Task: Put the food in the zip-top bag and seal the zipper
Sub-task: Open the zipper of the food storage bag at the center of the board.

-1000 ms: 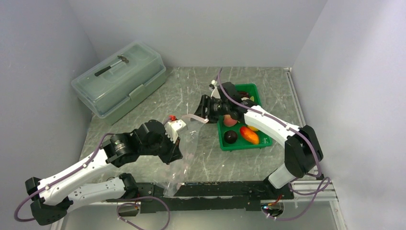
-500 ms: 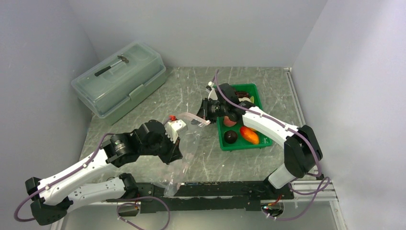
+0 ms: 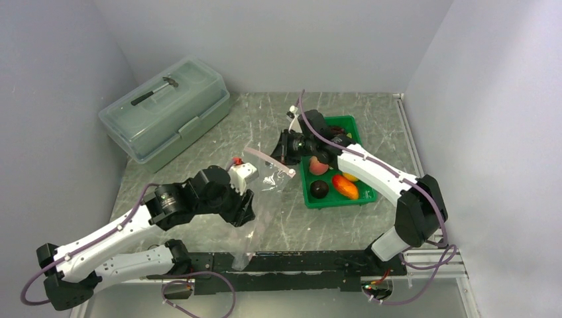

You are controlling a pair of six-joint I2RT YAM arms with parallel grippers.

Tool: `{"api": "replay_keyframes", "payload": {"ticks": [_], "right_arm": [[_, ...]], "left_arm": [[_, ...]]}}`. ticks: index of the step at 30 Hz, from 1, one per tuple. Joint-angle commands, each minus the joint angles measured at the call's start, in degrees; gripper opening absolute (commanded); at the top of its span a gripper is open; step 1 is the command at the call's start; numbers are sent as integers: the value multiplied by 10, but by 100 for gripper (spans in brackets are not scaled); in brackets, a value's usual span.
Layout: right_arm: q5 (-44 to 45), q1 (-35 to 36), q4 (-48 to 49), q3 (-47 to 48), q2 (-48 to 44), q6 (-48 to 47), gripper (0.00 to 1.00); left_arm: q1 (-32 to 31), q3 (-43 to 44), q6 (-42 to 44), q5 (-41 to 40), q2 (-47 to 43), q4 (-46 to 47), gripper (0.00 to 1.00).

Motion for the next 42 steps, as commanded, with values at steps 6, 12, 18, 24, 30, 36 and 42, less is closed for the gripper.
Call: {"api": "replay_keyframes", "payload": {"ticks": [6, 12, 18, 24, 30, 36, 42], "right_arm": [[61, 1, -9, 75, -25, -42, 0], [92, 9, -2, 95, -40, -70, 0], [147, 40, -13, 112, -60, -98, 0], [212, 74, -9, 108, -94, -120, 0], [267, 111, 3, 90, -126, -140, 0], [348, 150, 21, 67, -150, -154, 0], [386, 176, 38, 51, -162, -167, 0]], "left_arm": [[-2, 36, -17, -76, -7, -16, 84], [-2, 120, -32, -143, 21, -54, 92], [-2, 214, -74, -195, 76, -100, 95], [-2, 270, -118, -248, 111, -115, 100], [-2, 325, -160, -275, 139, -137, 100], [-2, 347, -196, -313, 140, -141, 94], [-2, 365, -219, -332, 138, -136, 94]]}}
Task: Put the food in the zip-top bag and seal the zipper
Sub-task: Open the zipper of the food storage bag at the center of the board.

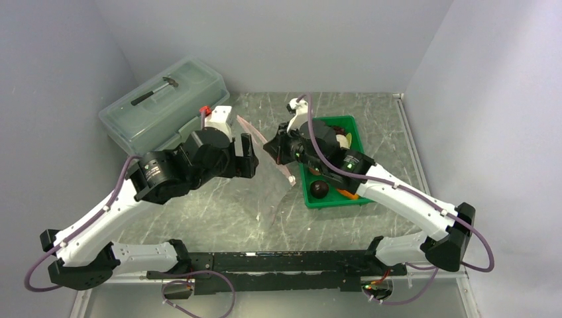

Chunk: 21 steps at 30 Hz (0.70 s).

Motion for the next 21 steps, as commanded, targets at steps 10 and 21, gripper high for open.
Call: {"api": "replay_keyframes", "payload": {"ticks": [10, 21], "right_arm": [[142, 87, 80, -30, -34, -64, 0], [199, 135, 99, -41, -51, -89, 0]], "left_arm": [[-2, 75, -45, -71, 20, -3, 95], [4, 56, -60, -99, 24, -5, 93]]}}
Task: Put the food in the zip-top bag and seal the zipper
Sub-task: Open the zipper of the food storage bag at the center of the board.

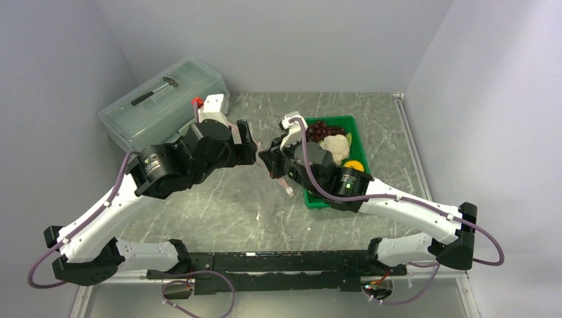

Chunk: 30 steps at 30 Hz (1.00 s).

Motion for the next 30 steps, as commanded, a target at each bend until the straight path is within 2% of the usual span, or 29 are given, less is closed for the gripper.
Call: {"api": "replay_keyframes", "payload": {"ticks": [1, 6, 19, 30], "right_arm": [[41, 15, 38, -1, -20, -24, 0], [59, 26, 40, 0, -19, -29, 0], [119, 65, 70, -6, -20, -45, 0], [256, 117, 114, 2, 15, -40, 0]], "left_arm": [[5, -7, -20, -28, -8, -1, 92], [12, -18, -21, -14, -6, 3, 85], [49, -52, -17, 43, 13, 14, 74], [57, -53, -25, 95, 29, 12, 63]]}}
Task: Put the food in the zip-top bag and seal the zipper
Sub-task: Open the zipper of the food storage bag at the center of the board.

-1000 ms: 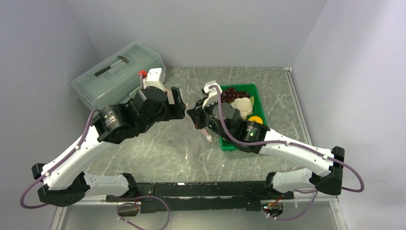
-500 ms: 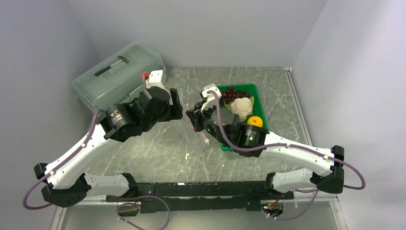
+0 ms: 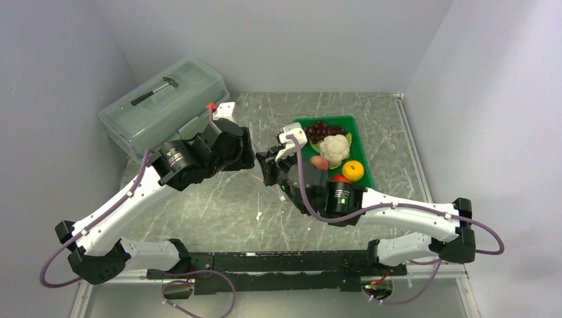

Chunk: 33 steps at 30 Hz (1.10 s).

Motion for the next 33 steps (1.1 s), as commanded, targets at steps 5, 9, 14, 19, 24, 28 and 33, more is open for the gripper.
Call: {"api": "replay_keyframes", "payload": {"ticks": [5, 9, 14, 19, 24, 28, 33], "right_arm": [[143, 34, 79, 11, 39, 24, 0], [182, 45, 84, 28, 63, 32, 0], [211, 50, 82, 45, 80, 42, 0], [214, 53, 109, 33, 76, 37, 0], [224, 58, 128, 20, 63, 30, 0], [222, 60, 120, 17, 54, 30, 0], [203, 61, 111, -8, 32, 45, 0]], "left_arm": [[4, 20, -15, 35, 7, -6, 60], [3, 24, -16, 34, 3, -15, 60], [4, 21, -20, 26, -7, -21, 59], [3, 16, -14, 29, -9, -18, 47], [4, 12, -11, 27, -8, -20, 27], [5, 9, -10, 13, -17, -25, 23], [5, 13, -5, -10, -29, -43, 0]]}}
